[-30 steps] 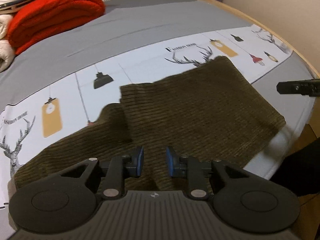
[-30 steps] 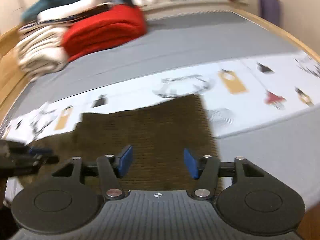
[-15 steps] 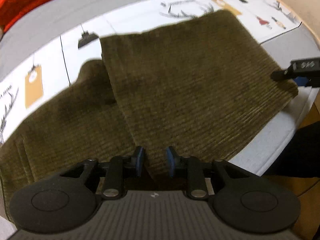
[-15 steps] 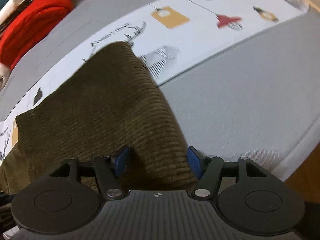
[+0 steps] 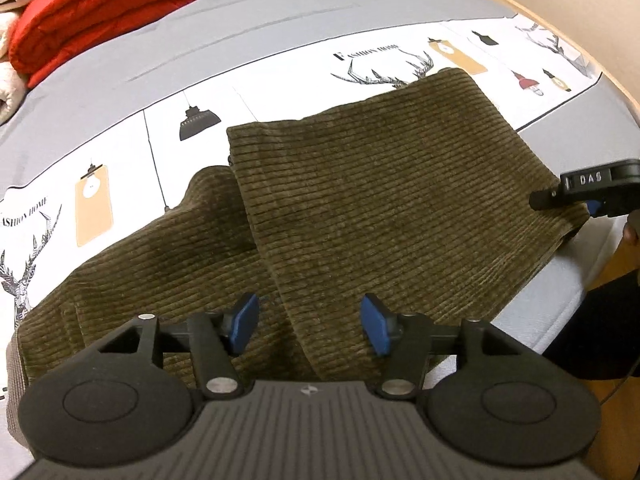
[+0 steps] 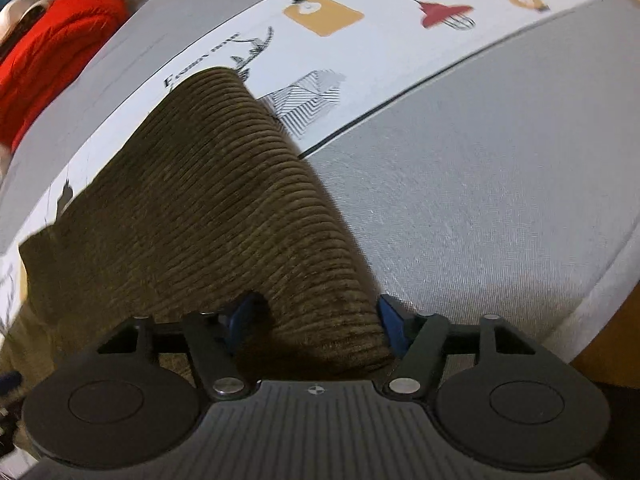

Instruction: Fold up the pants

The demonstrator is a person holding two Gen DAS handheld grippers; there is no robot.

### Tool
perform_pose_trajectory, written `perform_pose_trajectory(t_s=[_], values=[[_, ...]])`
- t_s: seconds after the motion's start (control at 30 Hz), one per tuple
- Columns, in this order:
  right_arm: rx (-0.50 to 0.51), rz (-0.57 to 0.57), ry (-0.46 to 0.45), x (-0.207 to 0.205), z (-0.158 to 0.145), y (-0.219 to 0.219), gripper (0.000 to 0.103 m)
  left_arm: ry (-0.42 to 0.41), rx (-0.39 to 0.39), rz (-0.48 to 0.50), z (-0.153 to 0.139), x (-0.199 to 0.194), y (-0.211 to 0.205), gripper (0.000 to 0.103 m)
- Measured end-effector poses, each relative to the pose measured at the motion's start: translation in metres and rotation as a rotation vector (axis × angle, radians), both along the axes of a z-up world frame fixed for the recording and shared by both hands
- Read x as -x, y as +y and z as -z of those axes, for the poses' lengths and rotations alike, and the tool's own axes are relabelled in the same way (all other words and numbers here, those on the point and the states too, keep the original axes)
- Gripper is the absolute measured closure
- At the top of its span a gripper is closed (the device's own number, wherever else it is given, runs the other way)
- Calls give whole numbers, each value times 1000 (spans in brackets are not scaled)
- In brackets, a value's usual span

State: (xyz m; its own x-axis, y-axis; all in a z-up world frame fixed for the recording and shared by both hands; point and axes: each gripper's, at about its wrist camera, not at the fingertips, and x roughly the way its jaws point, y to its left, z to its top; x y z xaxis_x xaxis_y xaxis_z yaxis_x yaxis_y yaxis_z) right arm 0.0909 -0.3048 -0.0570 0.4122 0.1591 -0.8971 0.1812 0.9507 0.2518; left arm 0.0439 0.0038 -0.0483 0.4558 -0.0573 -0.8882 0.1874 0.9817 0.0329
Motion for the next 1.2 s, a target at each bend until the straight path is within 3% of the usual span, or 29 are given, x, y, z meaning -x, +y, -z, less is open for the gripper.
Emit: perform_pose_trajectory(t_s=[0.17, 0.23, 0.37, 0.6, 0.7, 0.83, 1.03, 1.1, 1.17, 1.2], values=[[-5, -13, -18, 1, -4, -4, 55, -6, 4, -12, -2, -1, 3, 37], [-12, -28, -35, 4, -8, -4, 68, -10, 6, -15, -4, -1, 3, 37], [47, -120, -145, 16, -29, 11, 74, -52, 44, -37, -12, -2, 7, 37], [196, -430, -503, 66, -77, 62, 76, -217, 345, -105, -50, -1, 27, 22], [240, -623, -676, 94, -85, 92, 76, -224, 473, -97, -58, -5, 31, 16], [270, -813, -782, 121, -78, 121, 76, -188, 595, -79, -61, -13, 29, 12], [319, -990, -859, 143, -70, 146, 76, -82, 481, -86, -40, -26, 11, 12], [327, -1044, -877, 151, -72, 156, 77, -66, 427, -82, -34, -28, 8, 23], [335, -1092, -888, 157, -71, 163, 77, -20, 360, -77, -25, -31, 7, 56], [334, -1106, -889, 160, -72, 166, 77, -3, 344, -83, -21, -33, 8, 60]])
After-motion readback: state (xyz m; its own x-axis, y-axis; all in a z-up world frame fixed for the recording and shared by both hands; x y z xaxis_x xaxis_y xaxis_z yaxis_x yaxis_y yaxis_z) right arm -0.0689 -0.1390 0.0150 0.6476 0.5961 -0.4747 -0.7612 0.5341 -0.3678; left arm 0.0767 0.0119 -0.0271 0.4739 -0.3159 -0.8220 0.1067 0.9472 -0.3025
